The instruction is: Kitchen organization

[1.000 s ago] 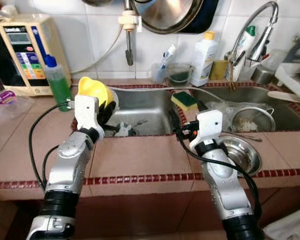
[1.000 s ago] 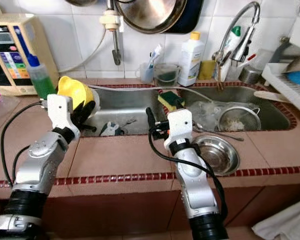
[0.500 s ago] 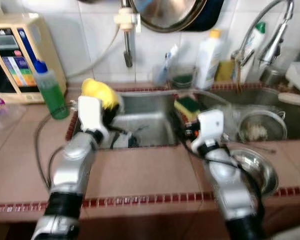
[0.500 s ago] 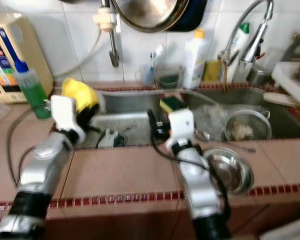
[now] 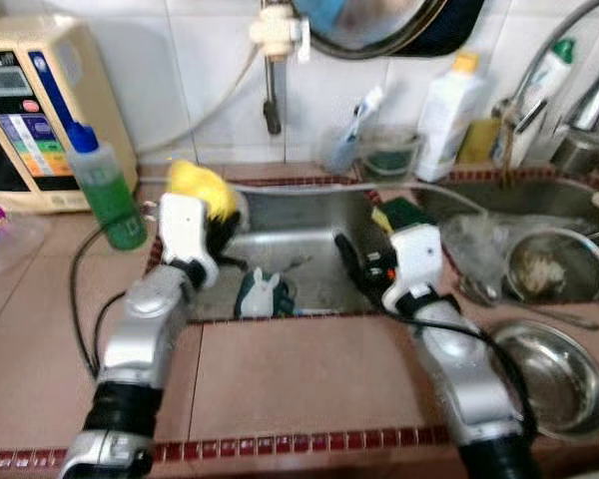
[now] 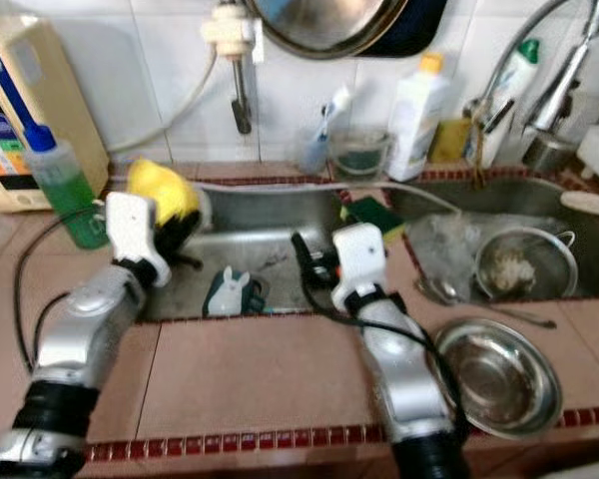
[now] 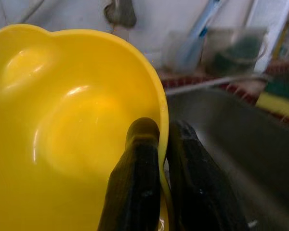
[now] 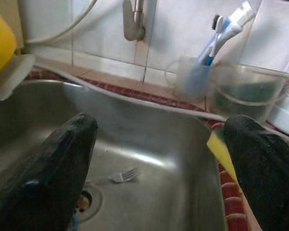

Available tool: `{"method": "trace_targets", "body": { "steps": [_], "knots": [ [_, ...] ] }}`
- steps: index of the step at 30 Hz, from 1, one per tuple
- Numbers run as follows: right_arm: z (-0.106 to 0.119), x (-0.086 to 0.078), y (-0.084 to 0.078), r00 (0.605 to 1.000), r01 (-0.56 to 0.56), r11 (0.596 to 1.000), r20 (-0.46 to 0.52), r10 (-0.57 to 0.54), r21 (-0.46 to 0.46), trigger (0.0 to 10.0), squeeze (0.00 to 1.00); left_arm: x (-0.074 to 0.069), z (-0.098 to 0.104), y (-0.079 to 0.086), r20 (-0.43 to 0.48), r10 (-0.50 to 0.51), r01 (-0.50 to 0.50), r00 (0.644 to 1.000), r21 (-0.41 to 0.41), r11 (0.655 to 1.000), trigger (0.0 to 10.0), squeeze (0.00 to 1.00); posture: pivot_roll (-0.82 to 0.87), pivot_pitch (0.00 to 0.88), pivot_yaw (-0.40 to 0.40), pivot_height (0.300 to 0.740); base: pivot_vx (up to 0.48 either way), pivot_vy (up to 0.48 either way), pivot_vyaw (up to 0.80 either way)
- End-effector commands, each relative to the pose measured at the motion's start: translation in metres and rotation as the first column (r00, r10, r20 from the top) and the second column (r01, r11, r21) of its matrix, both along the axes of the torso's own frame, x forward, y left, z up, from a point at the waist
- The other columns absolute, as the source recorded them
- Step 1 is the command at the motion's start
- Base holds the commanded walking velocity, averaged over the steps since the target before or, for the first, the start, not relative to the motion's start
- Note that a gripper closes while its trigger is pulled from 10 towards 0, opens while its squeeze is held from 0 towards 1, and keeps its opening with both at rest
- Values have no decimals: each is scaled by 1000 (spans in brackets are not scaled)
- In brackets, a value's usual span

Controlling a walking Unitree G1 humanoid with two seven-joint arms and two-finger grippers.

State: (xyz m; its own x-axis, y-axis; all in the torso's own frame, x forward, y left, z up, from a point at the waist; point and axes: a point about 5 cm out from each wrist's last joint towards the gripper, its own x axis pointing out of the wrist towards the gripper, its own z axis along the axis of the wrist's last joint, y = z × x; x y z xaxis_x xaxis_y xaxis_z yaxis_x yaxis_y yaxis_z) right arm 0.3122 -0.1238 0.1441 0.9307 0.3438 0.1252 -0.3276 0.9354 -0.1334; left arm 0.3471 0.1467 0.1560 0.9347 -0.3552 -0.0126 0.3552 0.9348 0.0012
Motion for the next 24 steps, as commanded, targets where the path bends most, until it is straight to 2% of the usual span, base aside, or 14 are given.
{"method": "trace_targets", "body": {
  "steps": [1,7,15,16,17,24],
  "knots": [
    [10,-2,5,999,-22,1000,38,22,-3,10000,0,3,7,4,15,3,-4,1000,23,1000,10000,0,-135,45,12,740,0,0,0],
    [9,-5,-1,999,-33,996,-35,36,82,10000,0,3,4,3,-9,-36,36,999,83,996,10000,0,-136,50,18,740,0,0,0],
    [8,-6,-1,998,-32,995,-58,38,98,10000,0,3,3,3,-14,-36,37,999,93,995,10000,0,-136,52,20,740,0,0,0],
    [-3,-15,-6,987,-29,996,-157,41,83,10000,0,0,-2,0,-33,-60,64,998,121,991,10000,0,-139,66,22,740,0,0,0],
    [-6,-21,-7,981,-46,996,-184,60,79,10000,0,-4,-6,-3,-44,-88,93,995,123,988,10000,0,-140,64,21,740,0,0,0],
    [-3,-29,-4,975,-93,991,-192,110,92,10000,0,-8,-10,-9,-52,-130,137,990,139,981,10000,0,-141,73,19,740,0,0,0]
  ]
}}
